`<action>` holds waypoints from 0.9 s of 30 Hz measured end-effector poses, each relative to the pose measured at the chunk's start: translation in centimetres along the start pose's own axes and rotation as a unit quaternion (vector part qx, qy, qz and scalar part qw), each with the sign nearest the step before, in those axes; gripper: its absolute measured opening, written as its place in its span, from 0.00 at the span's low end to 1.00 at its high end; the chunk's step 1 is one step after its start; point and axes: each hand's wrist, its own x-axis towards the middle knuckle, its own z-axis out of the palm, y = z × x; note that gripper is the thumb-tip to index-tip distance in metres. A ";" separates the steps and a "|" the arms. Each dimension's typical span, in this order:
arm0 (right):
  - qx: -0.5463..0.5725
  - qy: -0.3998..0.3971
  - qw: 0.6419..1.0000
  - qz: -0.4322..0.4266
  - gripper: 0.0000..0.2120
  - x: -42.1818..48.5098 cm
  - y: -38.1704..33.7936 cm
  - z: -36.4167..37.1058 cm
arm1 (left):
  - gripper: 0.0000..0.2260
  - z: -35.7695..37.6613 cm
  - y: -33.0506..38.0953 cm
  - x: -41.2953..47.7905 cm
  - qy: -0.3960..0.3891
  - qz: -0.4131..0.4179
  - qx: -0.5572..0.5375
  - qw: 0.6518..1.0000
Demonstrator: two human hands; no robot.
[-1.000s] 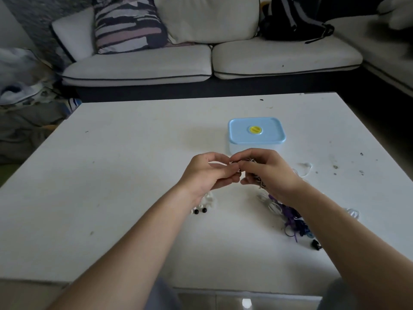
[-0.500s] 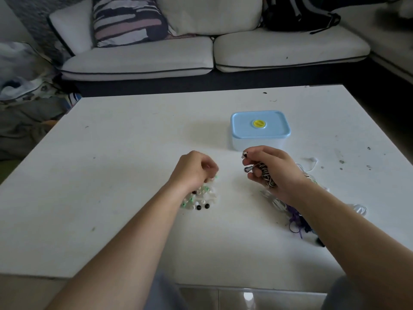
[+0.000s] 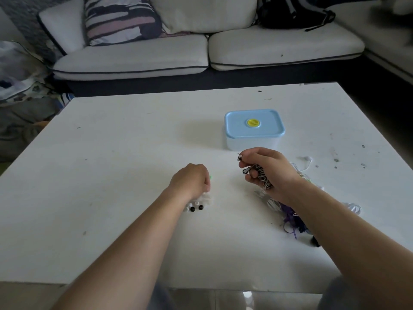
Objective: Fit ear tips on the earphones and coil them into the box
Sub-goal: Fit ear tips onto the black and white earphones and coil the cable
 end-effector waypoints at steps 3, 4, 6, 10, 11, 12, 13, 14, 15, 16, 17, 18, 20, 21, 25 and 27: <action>0.003 0.003 1.000 0.002 0.04 0.0 -0.1 -0.1 | 0.07 0.0 -0.1 0.1 -0.013 0.008 0.014 1.000; 0.004 0.004 1.000 0.001 0.04 0.0 -0.1 -0.1 | 0.09 -0.2 -0.1 0.1 -0.007 0.016 0.005 1.000; 0.003 0.004 1.000 -0.002 0.03 -0.1 -0.1 0.0 | 0.10 -1.2 0.1 -0.4 0.032 0.028 -0.045 0.998; -0.009 -0.012 1.000 -0.014 0.03 -0.3 -0.3 0.3 | 0.04 -3.7 0.9 -2.6 0.110 0.038 -0.272 0.955; -0.007 -0.020 1.000 -0.018 0.03 -0.4 -0.4 0.4 | 0.03 -4.1 1.2 -3.3 0.108 0.042 -0.348 0.930; -0.002 -0.030 0.999 -0.023 0.03 -0.6 -0.5 0.5 | 0.02 -4.3 1.4 -3.9 0.099 0.044 -0.415 0.903; 0.005 -0.040 0.999 -0.027 0.03 -0.8 -0.6 0.7 | 0.01 -4.5 1.6 -4.4 0.089 0.045 -0.469 0.878; 0.011 -0.049 0.998 -0.031 0.04 -1.0 -0.8 0.8 | 0.01 -4.5 1.8 -4.8 0.083 0.042 -0.510 0.855; 0.015 -0.057 0.998 -0.037 0.04 -1.2 -0.9 1.0 | 0.02 -4.6 1.9 -5.0 0.078 0.038 -0.545 0.834; 0.019 -0.065 0.997 -0.043 0.05 -1.4 -1.1 1.1 | 0.03 -4.7 2.1 -5.1 0.070 0.037 -0.576 0.813; 0.021 -0.073 0.996 -0.050 0.07 -1.7 -1.2 1.1 | 0.04 -4.8 2.3 -5.3 0.061 0.037 -0.603 0.794; 0.022 -0.080 0.995 -0.056 0.08 -1.8 -1.3 1.2 | 0.05 -4.9 2.6 -5.4 0.053 0.036 -0.628 0.776; 0.020 -0.086 0.994 -0.070 0.07 -2.0 -1.4 1.4 | 0.06 -5.2 3.0 -5.6 0.040 0.025 -0.676 0.736; 0.016 -0.087 0.993 -0.076 0.07 -2.0 -1.5 1.5 | 0.06 -5.3 3.2 -5.7 0.035 0.016 -0.697 0.716; -0.013 -0.088 0.991 -0.100 0.08 -2.0 -1.5 1.7 | 0.08 -5.8 3.7 -6.2 -0.006 0.013 -0.742 0.671; -0.012 -0.089 0.990 -0.109 0.10 -2.1 -1.6 1.7 | 0.10 -5.9 3.8 -6.4 -0.030 0.020 -0.751 0.659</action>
